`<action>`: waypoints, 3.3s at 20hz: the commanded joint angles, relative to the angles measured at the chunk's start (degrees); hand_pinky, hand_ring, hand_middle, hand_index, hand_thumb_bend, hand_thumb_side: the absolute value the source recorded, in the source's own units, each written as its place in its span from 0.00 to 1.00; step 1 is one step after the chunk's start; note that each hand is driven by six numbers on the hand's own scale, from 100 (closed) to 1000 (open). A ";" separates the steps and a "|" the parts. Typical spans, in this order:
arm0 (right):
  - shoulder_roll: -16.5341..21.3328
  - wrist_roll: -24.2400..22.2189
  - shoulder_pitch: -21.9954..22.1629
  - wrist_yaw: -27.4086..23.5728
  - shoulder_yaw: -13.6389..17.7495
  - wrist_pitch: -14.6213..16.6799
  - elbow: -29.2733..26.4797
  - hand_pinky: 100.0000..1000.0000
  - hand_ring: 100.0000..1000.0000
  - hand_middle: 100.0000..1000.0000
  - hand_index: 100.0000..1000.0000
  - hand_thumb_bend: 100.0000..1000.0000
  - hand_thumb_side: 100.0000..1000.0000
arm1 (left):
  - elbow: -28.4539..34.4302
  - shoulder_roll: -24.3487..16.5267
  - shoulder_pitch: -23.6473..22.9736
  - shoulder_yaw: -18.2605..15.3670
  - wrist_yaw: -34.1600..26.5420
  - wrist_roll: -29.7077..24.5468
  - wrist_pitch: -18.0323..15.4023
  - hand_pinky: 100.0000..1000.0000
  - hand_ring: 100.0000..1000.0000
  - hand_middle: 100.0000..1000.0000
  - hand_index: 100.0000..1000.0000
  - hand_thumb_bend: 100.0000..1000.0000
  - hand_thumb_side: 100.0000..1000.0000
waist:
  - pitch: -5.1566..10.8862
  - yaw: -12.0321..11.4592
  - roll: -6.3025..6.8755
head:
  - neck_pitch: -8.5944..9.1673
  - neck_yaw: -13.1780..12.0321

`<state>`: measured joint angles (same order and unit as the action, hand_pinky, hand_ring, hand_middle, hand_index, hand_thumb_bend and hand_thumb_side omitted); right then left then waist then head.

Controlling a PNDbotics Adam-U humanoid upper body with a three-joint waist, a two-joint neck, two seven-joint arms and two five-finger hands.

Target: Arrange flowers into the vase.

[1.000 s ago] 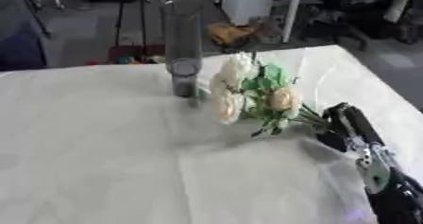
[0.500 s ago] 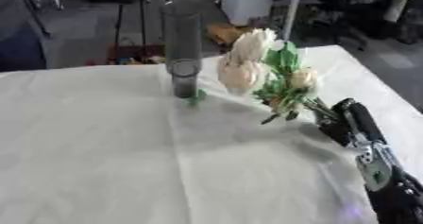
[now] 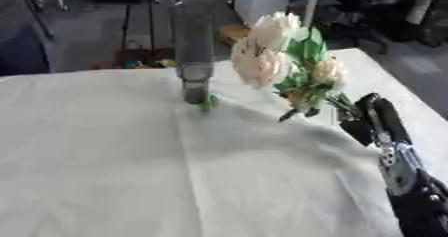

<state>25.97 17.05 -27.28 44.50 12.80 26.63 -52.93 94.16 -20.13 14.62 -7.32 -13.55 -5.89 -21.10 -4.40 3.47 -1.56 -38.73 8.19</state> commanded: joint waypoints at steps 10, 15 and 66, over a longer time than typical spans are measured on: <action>3.70 -5.82 -11.62 -9.67 0.27 -3.11 -3.56 0.00 0.03 0.00 0.00 0.00 0.82 | 0.73 -0.72 0.19 -0.10 -0.18 -0.31 0.16 0.56 0.54 0.65 0.64 0.63 0.60 | 1.51 -0.63 -0.18 | -0.45 0.67; 4.52 -8.80 -17.96 -13.98 -0.83 -3.71 -2.82 0.00 0.02 0.00 0.00 0.00 0.82 | 0.61 -0.69 0.06 0.18 -0.14 -0.53 0.38 0.56 0.54 0.65 0.64 0.62 0.61 | 2.01 -1.40 -0.37 | -0.59 1.02; -6.47 -8.51 -41.03 -41.23 3.86 -8.22 -2.11 0.00 0.01 0.00 0.02 0.00 0.90 | 0.62 1.98 2.09 2.65 -1.80 -3.38 1.33 0.56 0.53 0.65 0.64 0.60 0.63 | 1.71 -17.83 1.25 | 3.85 7.81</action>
<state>18.66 8.80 -67.12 3.21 16.29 18.37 -53.67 93.57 -17.61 15.67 -4.64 -15.06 -9.06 -19.68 -3.30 -14.43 -0.60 -35.59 15.68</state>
